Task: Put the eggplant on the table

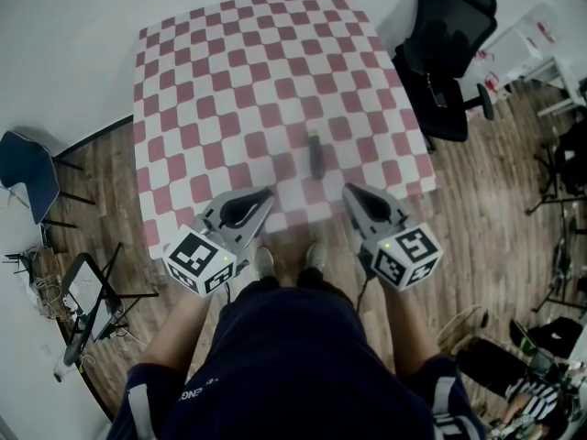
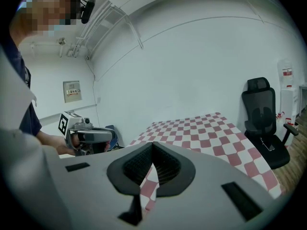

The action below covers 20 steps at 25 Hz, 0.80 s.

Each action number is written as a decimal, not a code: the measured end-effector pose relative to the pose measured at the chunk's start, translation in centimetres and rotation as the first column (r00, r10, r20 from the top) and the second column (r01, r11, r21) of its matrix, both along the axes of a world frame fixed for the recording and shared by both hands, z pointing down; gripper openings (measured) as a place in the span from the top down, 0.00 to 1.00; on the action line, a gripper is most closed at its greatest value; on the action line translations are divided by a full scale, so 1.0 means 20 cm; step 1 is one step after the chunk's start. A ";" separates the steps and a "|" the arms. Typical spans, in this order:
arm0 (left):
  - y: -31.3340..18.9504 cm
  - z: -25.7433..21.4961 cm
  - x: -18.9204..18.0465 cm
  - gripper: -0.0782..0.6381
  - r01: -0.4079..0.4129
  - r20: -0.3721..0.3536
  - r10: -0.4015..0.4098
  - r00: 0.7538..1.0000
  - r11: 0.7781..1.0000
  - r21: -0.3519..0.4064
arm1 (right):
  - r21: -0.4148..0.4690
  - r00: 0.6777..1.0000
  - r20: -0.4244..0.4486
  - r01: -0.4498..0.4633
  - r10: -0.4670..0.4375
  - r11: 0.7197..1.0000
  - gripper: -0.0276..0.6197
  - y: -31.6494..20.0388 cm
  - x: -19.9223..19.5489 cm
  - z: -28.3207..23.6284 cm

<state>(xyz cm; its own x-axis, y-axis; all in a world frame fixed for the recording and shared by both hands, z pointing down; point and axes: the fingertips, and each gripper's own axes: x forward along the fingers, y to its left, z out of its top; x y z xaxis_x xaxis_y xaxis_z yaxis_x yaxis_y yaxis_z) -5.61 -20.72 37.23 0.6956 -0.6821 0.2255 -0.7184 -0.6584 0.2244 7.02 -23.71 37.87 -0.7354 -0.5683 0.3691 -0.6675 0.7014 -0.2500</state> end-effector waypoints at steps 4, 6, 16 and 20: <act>0.00 0.00 0.01 0.84 -0.003 0.003 0.003 1.000 1.000 0.000 | -0.004 1.000 0.006 0.003 -0.003 1.000 0.93 0.00 0.00 0.01; 0.00 0.01 0.02 0.84 -0.002 0.003 0.002 1.000 1.000 -0.002 | -0.005 1.000 0.008 0.006 -0.006 1.000 0.93 0.01 0.00 0.02; -0.02 0.02 0.03 0.84 -0.001 0.005 0.001 1.000 1.000 -0.010 | -0.015 1.000 0.006 0.013 -0.013 1.000 0.93 -0.01 0.00 0.04; -0.02 0.01 0.04 0.84 -0.002 0.005 0.002 1.000 1.000 -0.014 | -0.019 1.000 0.003 0.016 -0.016 1.000 0.93 -0.01 0.01 0.05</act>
<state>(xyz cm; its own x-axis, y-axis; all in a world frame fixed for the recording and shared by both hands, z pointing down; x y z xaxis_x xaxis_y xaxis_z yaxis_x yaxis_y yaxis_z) -4.77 -21.19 37.53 0.6954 -0.6779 0.2385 -0.7186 -0.6564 0.2295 7.16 -24.00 38.88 -0.7457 -0.5489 0.3778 -0.6552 0.7073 -0.2656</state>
